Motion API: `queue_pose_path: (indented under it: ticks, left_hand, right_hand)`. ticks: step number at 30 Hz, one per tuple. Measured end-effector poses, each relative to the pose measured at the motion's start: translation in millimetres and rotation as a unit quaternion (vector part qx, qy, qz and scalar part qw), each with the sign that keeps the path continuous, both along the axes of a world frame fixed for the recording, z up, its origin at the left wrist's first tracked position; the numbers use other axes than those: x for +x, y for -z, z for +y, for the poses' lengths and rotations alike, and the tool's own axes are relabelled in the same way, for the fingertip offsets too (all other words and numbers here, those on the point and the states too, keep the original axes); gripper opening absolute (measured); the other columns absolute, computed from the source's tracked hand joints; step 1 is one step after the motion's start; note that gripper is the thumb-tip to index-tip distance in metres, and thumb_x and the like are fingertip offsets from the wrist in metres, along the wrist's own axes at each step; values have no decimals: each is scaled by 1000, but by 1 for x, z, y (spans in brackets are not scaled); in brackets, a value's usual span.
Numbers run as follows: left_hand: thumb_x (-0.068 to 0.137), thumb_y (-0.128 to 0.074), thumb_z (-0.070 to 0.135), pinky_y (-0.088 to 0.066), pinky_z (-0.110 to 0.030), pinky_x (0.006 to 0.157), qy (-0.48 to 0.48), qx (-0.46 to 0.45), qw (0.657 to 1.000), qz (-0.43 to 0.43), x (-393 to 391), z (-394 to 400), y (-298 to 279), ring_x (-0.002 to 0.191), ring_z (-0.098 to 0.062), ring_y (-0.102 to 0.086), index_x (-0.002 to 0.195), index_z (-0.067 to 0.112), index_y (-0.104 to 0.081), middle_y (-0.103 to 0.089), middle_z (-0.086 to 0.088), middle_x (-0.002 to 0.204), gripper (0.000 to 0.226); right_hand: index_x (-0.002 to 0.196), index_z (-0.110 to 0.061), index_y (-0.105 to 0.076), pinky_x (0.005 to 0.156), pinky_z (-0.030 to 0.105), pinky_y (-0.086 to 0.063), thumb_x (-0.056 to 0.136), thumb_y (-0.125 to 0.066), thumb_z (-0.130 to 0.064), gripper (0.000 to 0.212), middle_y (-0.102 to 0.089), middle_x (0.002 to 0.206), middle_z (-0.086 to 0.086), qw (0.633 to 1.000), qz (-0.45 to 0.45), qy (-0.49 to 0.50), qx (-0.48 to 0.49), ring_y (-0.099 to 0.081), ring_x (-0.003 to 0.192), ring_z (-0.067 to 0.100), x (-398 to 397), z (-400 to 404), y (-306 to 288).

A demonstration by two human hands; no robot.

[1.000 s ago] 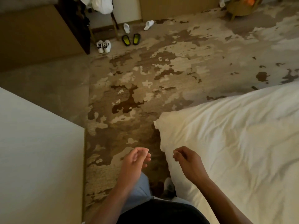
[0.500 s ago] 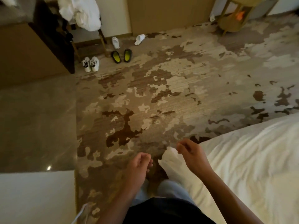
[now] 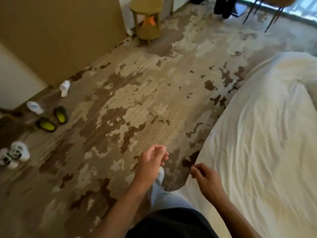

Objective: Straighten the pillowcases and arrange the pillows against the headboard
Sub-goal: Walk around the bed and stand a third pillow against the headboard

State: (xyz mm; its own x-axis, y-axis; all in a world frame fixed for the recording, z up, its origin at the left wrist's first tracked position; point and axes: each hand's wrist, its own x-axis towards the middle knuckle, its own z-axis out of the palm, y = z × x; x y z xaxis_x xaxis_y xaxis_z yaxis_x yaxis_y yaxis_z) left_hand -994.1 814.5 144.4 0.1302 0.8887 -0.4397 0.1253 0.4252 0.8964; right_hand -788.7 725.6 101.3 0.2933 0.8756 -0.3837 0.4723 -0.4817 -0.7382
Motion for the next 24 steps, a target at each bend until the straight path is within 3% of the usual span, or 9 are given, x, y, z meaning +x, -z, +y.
queue_pose_path:
  ticks: [5, 8, 13, 19, 22, 24]
  left_hand:
    - [101, -60, 24, -59, -40, 77, 44, -11, 998, 31, -4, 122, 0, 88, -27, -74, 93, 23, -74, -77, -7, 90, 16]
    - [101, -59, 20, -58, -33, 70, 41, -25, 997, 53, -2, 194, 4, 84, -27, -74, 95, 16, -73, -77, -8, 87, 16]
    - [101, -60, 19, -58, -44, 78, 64, -55, 995, 58, 24, 313, 21, 86, -27, -74, 95, 15, -74, -77, -9, 88, 16]
    - [99, -61, 25, -61, -35, 78, 181, -36, 982, 35, 110, 480, 32, 88, -20, -75, 89, 28, -75, -78, -4, 89, 17]
    - [98, -60, 28, -62, -40, 79, 261, -38, 964, 23, 170, 552, 20, 87, -18, -75, 89, 32, -73, -77, -1, 87, 17]
    - [98, -60, 30, -61, -43, 80, 316, -36, 948, 13, 215, 592, 8, 85, -15, -74, 90, 33, -73, -77, 1, 87, 15]
  right_hand:
    - [100, -35, -71, 75, 35, -63, 102, -61, -37, 11, -74, 87, -7, 997, 52, 50, 12, -72, 79, 5, 5, 129, -7]
    - [105, -35, -71, 77, 32, -63, 103, -61, -36, 10, -73, 91, -8, 996, 56, 56, 50, -71, 82, 5, 18, 219, -26]
    - [103, -26, -73, 73, 28, -59, 103, -62, -30, 12, -74, 88, -8, 988, 60, 108, 95, -69, 80, 8, 56, 359, -51]
    - [101, -25, -73, 68, 21, -57, 103, -62, -30, 12, -73, 88, -6, 980, 28, 179, 78, -69, 79, 8, 114, 479, -46]
    - [99, -25, -73, 57, 17, -54, 103, -62, -29, 12, -72, 86, -4, 966, 21, 254, 40, -69, 73, 5, 140, 516, -49]
    - [98, -28, -73, 61, 22, -57, 103, -62, -30, 12, -72, 85, -6, 953, 4, 303, 26, -69, 74, 5, 159, 535, -50]
